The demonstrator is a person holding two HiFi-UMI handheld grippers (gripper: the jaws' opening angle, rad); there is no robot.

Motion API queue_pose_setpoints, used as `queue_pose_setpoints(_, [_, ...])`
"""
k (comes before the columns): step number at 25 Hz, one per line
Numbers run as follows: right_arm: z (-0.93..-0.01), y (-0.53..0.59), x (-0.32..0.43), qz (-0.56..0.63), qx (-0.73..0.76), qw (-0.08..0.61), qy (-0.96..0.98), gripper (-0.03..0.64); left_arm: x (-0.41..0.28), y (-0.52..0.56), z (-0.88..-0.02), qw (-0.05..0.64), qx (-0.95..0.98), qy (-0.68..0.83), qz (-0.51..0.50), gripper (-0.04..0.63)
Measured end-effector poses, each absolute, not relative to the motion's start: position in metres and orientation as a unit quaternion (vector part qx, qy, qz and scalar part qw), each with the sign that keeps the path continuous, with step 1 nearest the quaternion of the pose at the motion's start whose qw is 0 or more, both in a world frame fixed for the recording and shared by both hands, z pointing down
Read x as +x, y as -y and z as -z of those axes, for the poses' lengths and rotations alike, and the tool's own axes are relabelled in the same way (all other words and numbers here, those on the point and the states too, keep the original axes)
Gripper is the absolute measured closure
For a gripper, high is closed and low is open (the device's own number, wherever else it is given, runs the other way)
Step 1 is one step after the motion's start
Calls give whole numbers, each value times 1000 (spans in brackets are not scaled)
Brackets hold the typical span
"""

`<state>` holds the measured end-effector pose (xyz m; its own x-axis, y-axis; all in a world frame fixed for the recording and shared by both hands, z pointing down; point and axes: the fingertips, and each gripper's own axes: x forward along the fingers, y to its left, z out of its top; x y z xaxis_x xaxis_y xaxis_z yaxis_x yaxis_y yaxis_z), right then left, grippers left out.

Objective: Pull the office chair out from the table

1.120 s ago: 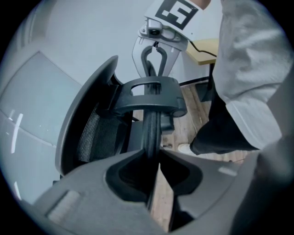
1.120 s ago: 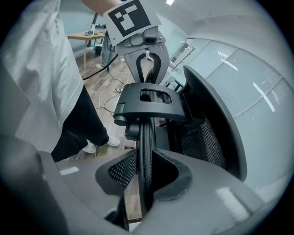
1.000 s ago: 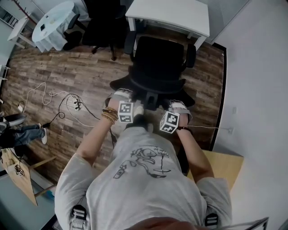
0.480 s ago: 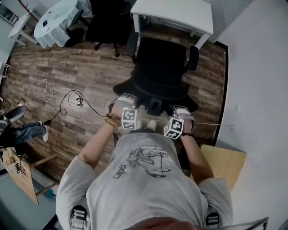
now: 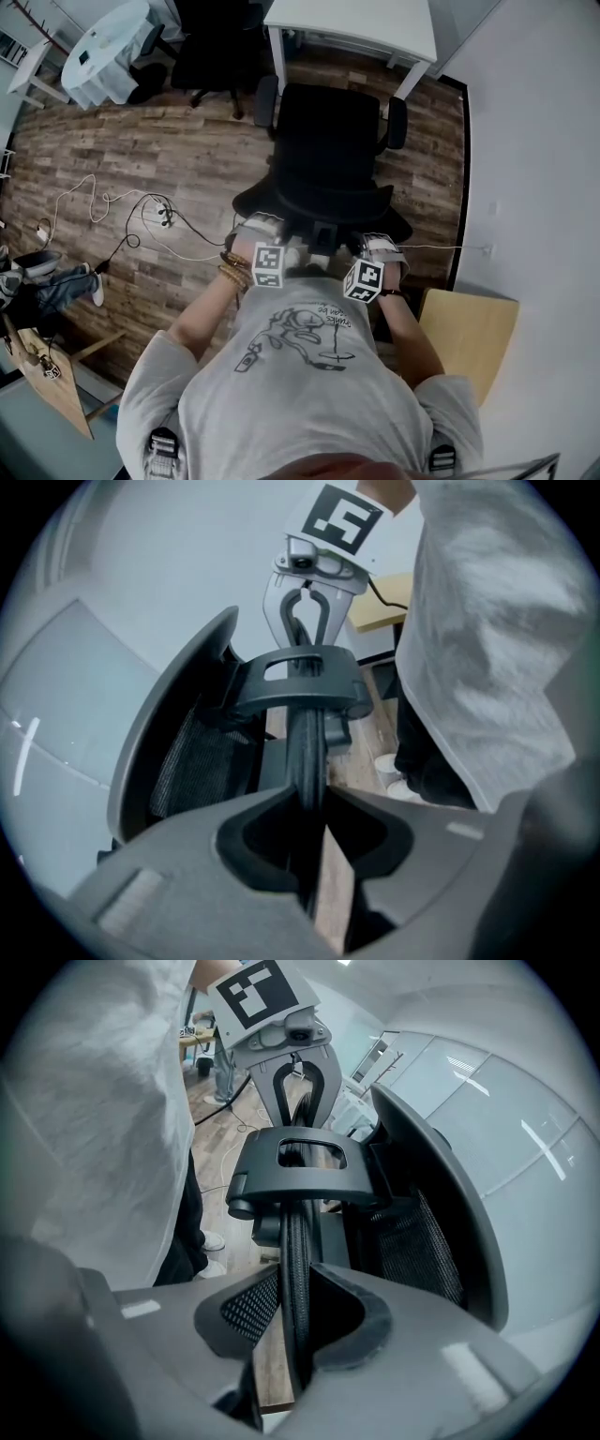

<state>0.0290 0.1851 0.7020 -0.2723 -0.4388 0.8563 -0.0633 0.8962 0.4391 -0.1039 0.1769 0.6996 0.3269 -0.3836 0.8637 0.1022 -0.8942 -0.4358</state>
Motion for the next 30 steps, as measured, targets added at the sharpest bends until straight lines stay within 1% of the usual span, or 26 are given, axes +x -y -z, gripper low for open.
queue_pose_setpoints(7, [-705, -198, 24, 159, 157, 582, 782, 515, -108, -188, -702, 210, -788, -89, 571, 500])
queue_pose_setpoints(12, [-699, -196, 23, 114, 162, 563, 802, 479, -109, -186, -695, 158, -812, -108, 551, 460])
queue_pose_setpoints(15, [-685, -201, 21, 108, 158, 554, 810, 492, -111, -189, -679, 141, -823, -124, 536, 451])
queue_pose_setpoints(17, [-671, -204, 22, 100, 163, 543, 818, 504, -111, -190, -661, 129, -838, -142, 511, 462])
queue_pose_setpoints(18, [-663, -205, 22, 94, 170, 534, 823, 518, -109, -190, -651, 118, -849, -154, 492, 490])
queue_pose_setpoints(20, [-643, -206, 20, 76, 190, 505, 838, 544, -106, -191, -631, 86, -871, -178, 449, 526])
queue_pose_setpoints(23, [-603, -200, 10, 32, 230, 432, 871, 572, -104, -188, -601, 45, -897, -210, 386, 545])
queue_pose_setpoints(26, [-558, -188, 2, 1, 281, 347, 895, 601, -101, -181, -569, 40, -911, -261, 318, 594])
queue_pose_setpoints(28, [-529, -181, -4, -16, 308, 287, 907, 611, -98, -178, -548, 21, -919, -285, 270, 594])
queue_pose_setpoints(30, [-503, -176, -10, -26, 325, 243, 914, 611, -94, -174, -520, -16, -930, -301, 212, 594])
